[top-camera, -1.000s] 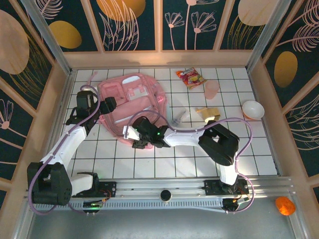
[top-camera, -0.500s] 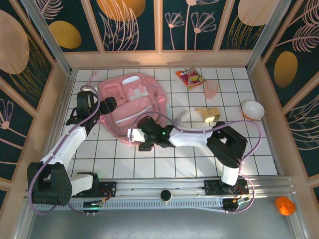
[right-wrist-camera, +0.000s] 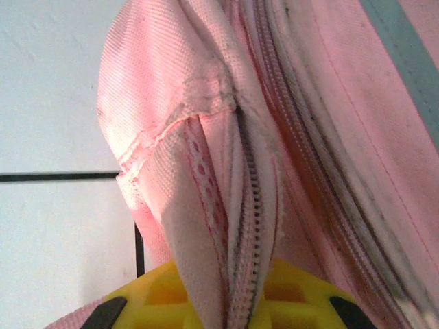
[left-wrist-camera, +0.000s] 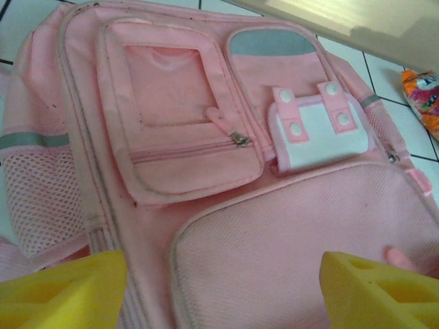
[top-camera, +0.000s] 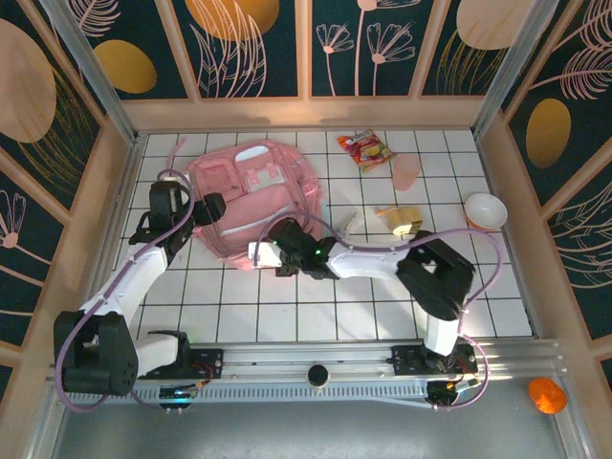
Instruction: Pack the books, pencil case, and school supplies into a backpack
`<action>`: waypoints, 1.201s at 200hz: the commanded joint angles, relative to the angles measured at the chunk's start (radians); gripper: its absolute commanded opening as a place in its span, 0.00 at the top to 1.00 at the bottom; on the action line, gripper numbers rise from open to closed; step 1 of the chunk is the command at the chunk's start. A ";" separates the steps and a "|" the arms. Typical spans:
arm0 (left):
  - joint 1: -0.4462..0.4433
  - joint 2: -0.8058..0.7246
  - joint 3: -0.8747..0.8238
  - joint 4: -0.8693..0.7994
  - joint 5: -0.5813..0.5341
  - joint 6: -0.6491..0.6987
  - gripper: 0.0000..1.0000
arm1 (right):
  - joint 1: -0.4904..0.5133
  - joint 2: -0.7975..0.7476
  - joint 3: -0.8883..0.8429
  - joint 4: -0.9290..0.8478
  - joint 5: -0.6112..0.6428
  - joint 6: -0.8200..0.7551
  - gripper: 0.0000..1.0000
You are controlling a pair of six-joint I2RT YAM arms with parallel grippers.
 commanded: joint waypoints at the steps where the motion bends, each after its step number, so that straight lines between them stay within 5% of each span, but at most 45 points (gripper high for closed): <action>1: 0.007 -0.038 -0.029 0.070 0.065 0.019 0.26 | -0.078 -0.176 0.002 -0.082 -0.092 -0.007 1.00; 76: 0.007 -0.133 -0.160 0.255 0.194 0.079 0.26 | -0.359 -0.317 0.118 -0.301 -0.380 -0.157 1.00; 113: 0.008 -0.190 -0.315 0.463 0.246 0.165 0.34 | -0.450 -0.331 0.186 -0.398 -0.504 -0.209 1.00; 192: 0.007 0.004 -0.210 0.363 0.277 0.623 0.35 | -0.476 -0.332 0.223 -0.431 -0.560 -0.219 1.00; 240: 0.007 0.175 -0.125 0.412 0.301 0.643 0.39 | -0.477 -0.343 0.225 -0.424 -0.573 -0.214 1.00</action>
